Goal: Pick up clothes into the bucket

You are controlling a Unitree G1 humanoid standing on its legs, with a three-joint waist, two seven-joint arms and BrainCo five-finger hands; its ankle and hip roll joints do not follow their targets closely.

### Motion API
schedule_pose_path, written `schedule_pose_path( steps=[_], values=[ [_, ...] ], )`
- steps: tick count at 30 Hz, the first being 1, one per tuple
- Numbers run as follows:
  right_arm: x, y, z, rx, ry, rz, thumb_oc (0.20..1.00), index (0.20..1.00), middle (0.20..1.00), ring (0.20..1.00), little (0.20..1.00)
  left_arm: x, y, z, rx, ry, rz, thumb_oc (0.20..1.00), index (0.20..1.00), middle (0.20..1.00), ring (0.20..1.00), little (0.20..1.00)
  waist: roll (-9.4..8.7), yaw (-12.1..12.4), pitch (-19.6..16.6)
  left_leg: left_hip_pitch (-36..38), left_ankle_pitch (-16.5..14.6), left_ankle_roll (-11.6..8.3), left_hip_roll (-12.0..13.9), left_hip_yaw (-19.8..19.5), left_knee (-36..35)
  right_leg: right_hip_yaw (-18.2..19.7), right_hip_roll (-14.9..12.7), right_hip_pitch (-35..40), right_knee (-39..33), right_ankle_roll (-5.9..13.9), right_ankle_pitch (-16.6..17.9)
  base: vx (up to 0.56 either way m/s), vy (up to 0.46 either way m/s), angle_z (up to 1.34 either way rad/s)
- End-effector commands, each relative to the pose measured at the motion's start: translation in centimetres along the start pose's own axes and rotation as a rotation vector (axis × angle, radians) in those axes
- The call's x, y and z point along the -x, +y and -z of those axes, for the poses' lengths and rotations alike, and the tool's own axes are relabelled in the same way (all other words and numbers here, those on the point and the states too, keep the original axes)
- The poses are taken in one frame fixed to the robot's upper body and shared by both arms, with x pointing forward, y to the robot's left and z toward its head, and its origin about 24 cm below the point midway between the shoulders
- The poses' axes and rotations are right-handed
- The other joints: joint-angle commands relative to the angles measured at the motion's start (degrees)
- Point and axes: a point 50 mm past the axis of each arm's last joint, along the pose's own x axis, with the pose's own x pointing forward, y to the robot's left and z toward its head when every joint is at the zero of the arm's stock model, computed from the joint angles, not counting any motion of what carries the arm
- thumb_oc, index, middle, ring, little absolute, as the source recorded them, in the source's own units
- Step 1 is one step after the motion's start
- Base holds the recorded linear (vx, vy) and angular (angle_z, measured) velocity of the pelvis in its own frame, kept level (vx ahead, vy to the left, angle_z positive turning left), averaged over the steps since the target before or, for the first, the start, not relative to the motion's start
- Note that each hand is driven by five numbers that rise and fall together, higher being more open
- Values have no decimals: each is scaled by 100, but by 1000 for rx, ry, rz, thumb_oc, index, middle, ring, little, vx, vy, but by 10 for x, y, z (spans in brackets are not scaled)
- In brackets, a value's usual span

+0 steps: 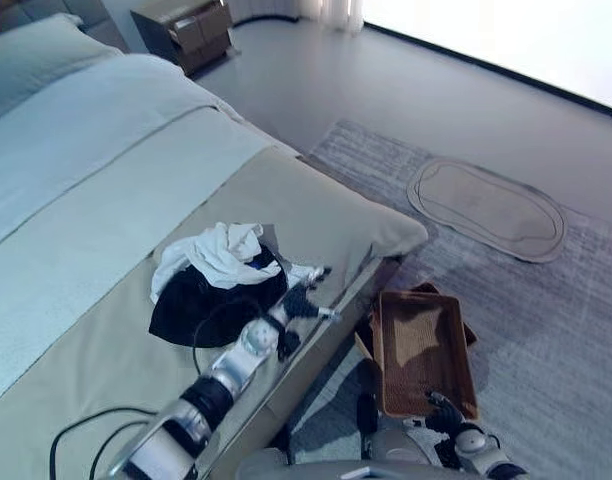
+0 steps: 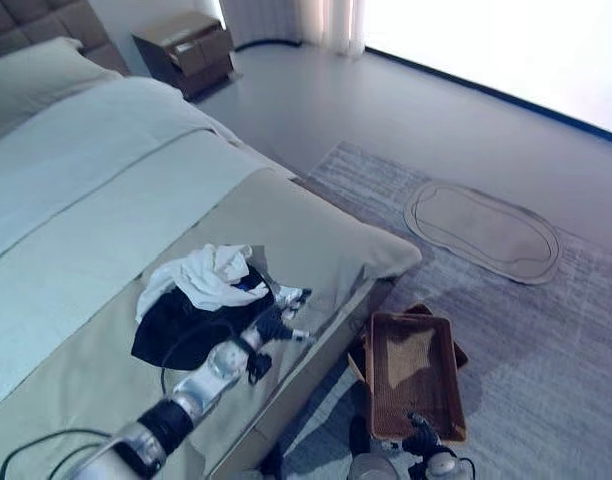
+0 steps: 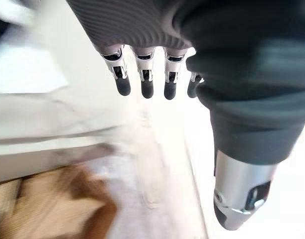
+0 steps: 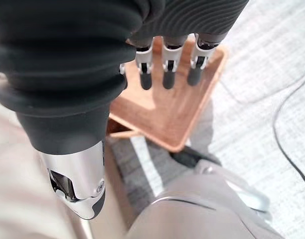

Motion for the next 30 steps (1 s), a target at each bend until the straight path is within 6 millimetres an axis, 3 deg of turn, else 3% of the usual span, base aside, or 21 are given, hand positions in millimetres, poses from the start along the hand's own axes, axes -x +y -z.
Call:
schedule_pose_path(
  steps=[1, 2, 3, 5, 6, 7, 9, 10, 12, 13, 14, 15, 16, 17, 18, 21, 22, 27, 30],
  values=[
    [-5, 4, -28, -1, -83, -9, 1000, 1000, 1000, 1000, 1000, -15, 27, -46, -24, -217, -115, 1000, 1000, 1000, 1000, 1000, -402, -29, 84, -236, -379, 101, -430, -108, 385, 15, -314, -229, 163, 338, 6, -39, 14, -7],
    [-6, 3, -33, -3, -100, -7, 1000, 1000, 1000, 1000, 1000, -17, 32, -53, -43, -245, -140, 1000, 1000, 1000, 1000, 1000, -402, -30, 121, -299, -373, 109, -440, -106, 403, 37, -318, -304, 196, 334, 4, -39, 10, -11],
    [-6, 4, -38, -3, -124, -7, 1000, 1000, 1000, 1000, 1000, -20, 50, -79, -152, -345, -226, 1000, 1000, 1000, 1000, 1000, -407, -38, 227, -427, -369, 123, -469, -111, 455, 64, -346, -460, 296, 337, 5, -39, 10, -15],
    [-6, 3, -41, -4, -133, -3, 1000, 1000, 1000, 1000, 1000, -21, 56, -89, -212, -382, -252, 1000, 1000, 1000, 1000, 1000, -407, -42, 273, -491, -372, 128, -478, -118, 486, 83, -359, -542, 353, 339, 1, -33, 10, -15],
    [-7, 2, -49, -2, -161, 5, 1000, 1000, 1000, 1000, 1000, -20, 77, -110, -360, -450, -339, 1000, 1000, 1000, 1000, 1000, -408, -33, 378, -644, -381, 135, -503, -134, 577, 95, -382, -702, 466, 336, -14, -34, 9, -5],
    [-7, 2, -49, -2, -162, 5, 1000, 1000, 1000, 1000, 1000, -20, 77, -110, -361, -450, -340, 1000, 1000, 1000, 1000, 1000, -409, -35, 377, -654, -384, 136, -503, -134, 586, 94, -383, -711, 473, 336, -17, -38, 3, 1],
    [-8, -1, -56, 4, -190, 20, 1000, 1000, 1000, 1000, 1000, -21, 106, -127, -510, -466, -479, 1000, 1000, 1000, 1000, 1000, -428, -41, 555, -909, -412, 138, -513, -162, 805, 104, -429, -927, 631, 338, -25, -37, -7, -1],
    [-8, -1, -57, 3, -190, 21, 1000, 1000, 1000, 1000, 1000, -21, 106, -127, -511, -467, -480, 1000, 1000, 1000, 1000, 1000, -428, -42, 554, -924, -417, 138, -513, -163, 819, 102, -430, -938, 639, 338, -27, -45, -10, 0],
    [-8, -6, -66, 0, -226, 36, 1000, 1000, 1000, 1000, 1000, -17, 143, -141, -641, -448, -649, 1000, 1000, 1000, 1000, 1000, -486, -75, 782, -1316, -527, 150, -514, -153, 1282, 155, -453, -1274, 902, 319, -68, -61, -20, 0],
    [-8, -6, -66, 0, -227, 37, 1000, 1000, 1000, 1000, 1000, -17, 143, -141, -642, -449, -650, 1000, 1000, 1000, 1000, 1000, -485, -75, 774, -1348, -541, 151, -512, -151, 1312, 158, -452, -1300, 918, 319, -74, -69, -20, -2],
    [-9, -9, -73, -5, -253, 47, 1000, 1000, 1000, 1000, 1000, -9, 170, -143, -719, -400, -754, 1000, 1000, 1000, 1000, 1000, -533, -81, 887, -1635, -635, 178, -499, -127, 1640, 227, -426, -1546, 1065, 310, -84, -31, -4, -2],
    [-9, -9, -74, -5, -254, 47, 1000, 1000, 1000, 1000, 1000, -9, 170, -143, -720, -401, -755, 1000, 1000, 1000, 1000, 1000, -533, -77, 876, -1669, -649, 179, -495, -122, 1671, 233, -423, -1574, 1080, 310, -89, -62, -5, -6],
    [-9, -11, -83, -17, -292, 50, 1000, 1000, 1000, 1000, 1000, 1, 195, -145, -780, -347, -855, 1000, 1000, 1000, 1000, 1000, -599, -87, 978, -1962, -754, 215, -468, -81, 2010, 341, -360, -1846, 1258, 302, -100, -35, 0, -11],
    [-9, -11, -84, -17, -292, 50, 1000, 1000, 1000, 1000, 1000, 1, 196, -145, -781, -347, -855, 1000, 1000, 1000, 1000, 1000, -600, -81, 970, -1993, -768, 216, -463, -74, 2041, 349, -355, -1873, 1274, 301, -104, -56, -6, -25],
    [-8, -14, -92, -47, -328, 60, 1000, 1000, 1000, 1000, 1000, 12, 220, -143, -801, -279, -955, 1000, 1000, 1000, 1000, 1000, -658, -94, 1070, -2287, -890, 245, -397, 0, 2367, 463, -287, -2154, 1453, 291, -147, -30, -5, -28],
    [-7, -19, -98, -75, -350, 75, 1000, 1000, 1000, 1000, 1000, 20, 237, -145, -825, -235, -1011, 1000, 1000, 1000, 1000, 1000, -682, -101, 1124, -2546, -926, 249, -350, 25, 2564, 510, -269, -2385, 1529, 292, -151, -26, 7, -20],
    [-7, -23, -102, -88, -364, 81, 1000, 1000, 1000, 1000, 1000, 31, 257, -151, -884, -181, -1058, 1000, 1000, 1000, 1000, 1000, -690, -119, 1187, -2848, -966, 260, -327, 26, 2785, 532, -256, -2637, 1630, 298, -141, -34, 6, -6],
    [-6, -32, -105, -112, -385, 100, 1000, 1000, 1000, 1000, 1000, 44, 281, -169, -942, -129, -1125, 1000, 1000, 1000, 1000, 1000, -682, -147, 1289, -3473, -1007, 245, -309, -36, 3107, 488, -262, -3146, 1699, 294, -104, -28, -3, 1],
    [-5, -34, -107, -134, -400, 106, 1000, 1000, 1000, 1000, 1000, 52, 294, -170, -996, -58, -1139, 1000, 1000, 1000, 1000, 1000, -680, -166, 1316, -3745, -1024, 231, -287, -63, 3229, 477, -251, -3370, 1697, 300, -68, -20, -3, 5]
  ],
)
